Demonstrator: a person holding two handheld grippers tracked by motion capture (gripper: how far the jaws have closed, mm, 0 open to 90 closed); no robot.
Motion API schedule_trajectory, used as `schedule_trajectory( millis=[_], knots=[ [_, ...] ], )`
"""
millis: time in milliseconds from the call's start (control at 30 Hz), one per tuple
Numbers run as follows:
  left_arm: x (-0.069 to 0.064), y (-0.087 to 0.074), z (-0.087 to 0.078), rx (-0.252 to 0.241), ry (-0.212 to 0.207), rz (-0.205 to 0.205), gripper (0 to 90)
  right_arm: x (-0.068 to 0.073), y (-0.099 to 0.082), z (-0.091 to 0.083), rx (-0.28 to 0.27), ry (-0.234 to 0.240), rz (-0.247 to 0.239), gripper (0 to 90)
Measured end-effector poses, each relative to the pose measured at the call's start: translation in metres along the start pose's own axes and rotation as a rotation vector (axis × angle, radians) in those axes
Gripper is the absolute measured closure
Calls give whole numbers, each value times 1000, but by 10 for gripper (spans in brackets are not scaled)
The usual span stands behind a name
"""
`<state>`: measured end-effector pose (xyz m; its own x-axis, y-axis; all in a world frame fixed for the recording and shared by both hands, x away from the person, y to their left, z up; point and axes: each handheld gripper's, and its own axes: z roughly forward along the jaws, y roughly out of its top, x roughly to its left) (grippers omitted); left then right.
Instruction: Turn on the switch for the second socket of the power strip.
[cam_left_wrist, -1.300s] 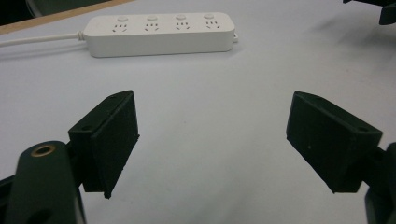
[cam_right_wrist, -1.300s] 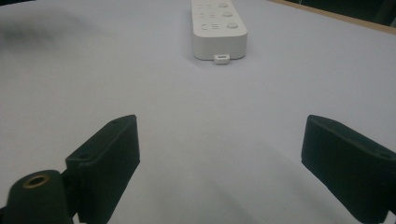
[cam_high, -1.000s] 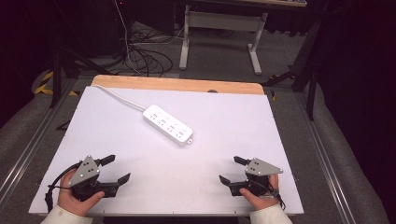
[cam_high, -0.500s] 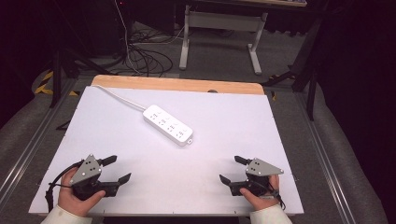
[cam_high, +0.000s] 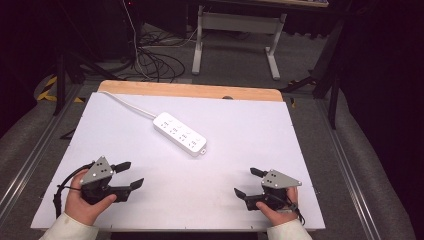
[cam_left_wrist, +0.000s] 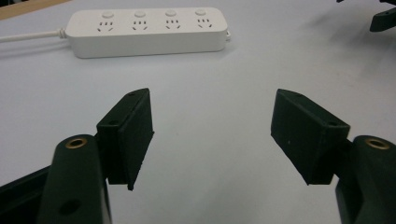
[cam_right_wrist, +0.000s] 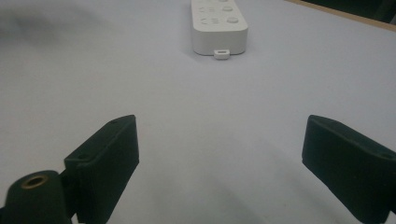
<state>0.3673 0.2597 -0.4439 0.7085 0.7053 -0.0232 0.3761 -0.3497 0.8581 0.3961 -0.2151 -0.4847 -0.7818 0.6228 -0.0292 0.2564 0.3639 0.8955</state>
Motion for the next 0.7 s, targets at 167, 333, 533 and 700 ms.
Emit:
schedule_trajectory(
  millis=[167,333,533,700],
  knots=[
    [5,13,8,-8,-18,-18,363,0,-1,0,6,0,1,114],
    [10,26,17,1,-29,3,388,0,-2,0,10,4,3,114],
    [15,36,25,3,-29,1,404,1,-3,-1,12,3,5,114],
    [20,43,32,8,-33,0,438,1,-4,-2,10,0,10,114]
  ],
)
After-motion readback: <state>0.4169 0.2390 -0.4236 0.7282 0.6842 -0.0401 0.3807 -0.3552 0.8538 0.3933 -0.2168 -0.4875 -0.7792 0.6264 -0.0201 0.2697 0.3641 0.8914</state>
